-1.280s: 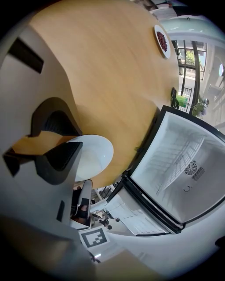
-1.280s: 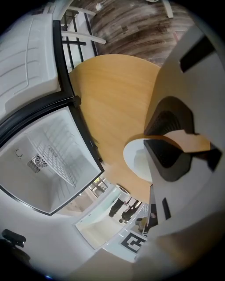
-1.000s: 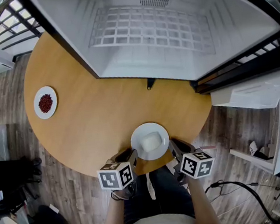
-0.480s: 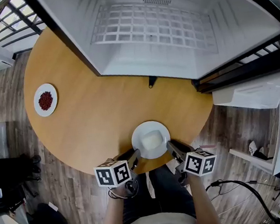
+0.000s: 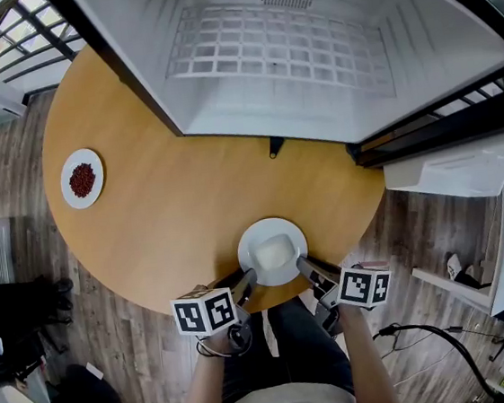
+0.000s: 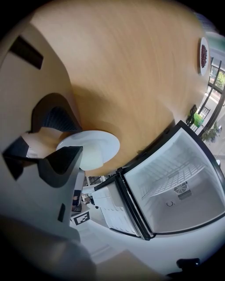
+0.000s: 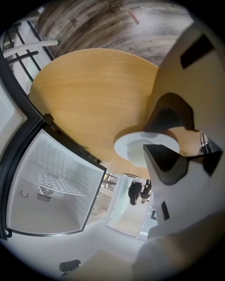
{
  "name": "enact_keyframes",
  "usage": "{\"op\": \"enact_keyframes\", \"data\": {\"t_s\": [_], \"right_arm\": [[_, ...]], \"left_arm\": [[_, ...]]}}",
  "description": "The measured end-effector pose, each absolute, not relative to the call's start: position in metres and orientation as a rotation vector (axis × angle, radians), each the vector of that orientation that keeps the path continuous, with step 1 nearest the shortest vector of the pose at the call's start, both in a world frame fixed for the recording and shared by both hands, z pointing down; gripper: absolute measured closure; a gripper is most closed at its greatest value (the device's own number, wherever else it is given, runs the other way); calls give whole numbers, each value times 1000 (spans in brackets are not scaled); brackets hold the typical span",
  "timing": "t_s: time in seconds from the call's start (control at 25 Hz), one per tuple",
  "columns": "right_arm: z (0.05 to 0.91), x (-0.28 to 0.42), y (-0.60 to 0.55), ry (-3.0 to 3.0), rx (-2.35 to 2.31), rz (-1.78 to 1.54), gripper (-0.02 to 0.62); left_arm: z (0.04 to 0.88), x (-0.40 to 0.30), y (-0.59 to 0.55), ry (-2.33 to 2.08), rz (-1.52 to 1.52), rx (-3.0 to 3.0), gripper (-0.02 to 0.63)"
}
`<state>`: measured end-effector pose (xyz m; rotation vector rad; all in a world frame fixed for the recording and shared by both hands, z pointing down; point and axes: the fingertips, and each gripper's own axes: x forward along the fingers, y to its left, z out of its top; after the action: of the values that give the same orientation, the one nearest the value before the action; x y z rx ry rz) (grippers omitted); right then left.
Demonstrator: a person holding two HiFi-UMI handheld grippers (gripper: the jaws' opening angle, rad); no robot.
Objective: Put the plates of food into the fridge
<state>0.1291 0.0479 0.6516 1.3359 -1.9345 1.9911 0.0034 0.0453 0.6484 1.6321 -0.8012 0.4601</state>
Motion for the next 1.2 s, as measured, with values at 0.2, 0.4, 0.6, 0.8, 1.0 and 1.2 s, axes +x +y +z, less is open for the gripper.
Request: {"op": "enact_keyframes", "data": {"t_s": [0.2,0.4,0.6,0.8,1.0,1.2], "right_arm": [[652,125,47,-1915,1332,2060,509],[653,123,46,-1902,1338,2092,509],[653,122,45,-1877,1347,2163,512],[655,122,44,-1850,1367,2194,513],[658,124,46,-1832,1401,2175,552],[658,126,45,-1837,1417,2141,554]], "left_arm": [[649,3,45,-816,422,1600,520],[650,3,44,-850,408,1562,520],[651,2,44,-869,422,1559,520],[652,2,43,-858,365,1494,520],[655,0,45,-846,291,1448,557],[656,1,45,-848,277,1433,560]]}}
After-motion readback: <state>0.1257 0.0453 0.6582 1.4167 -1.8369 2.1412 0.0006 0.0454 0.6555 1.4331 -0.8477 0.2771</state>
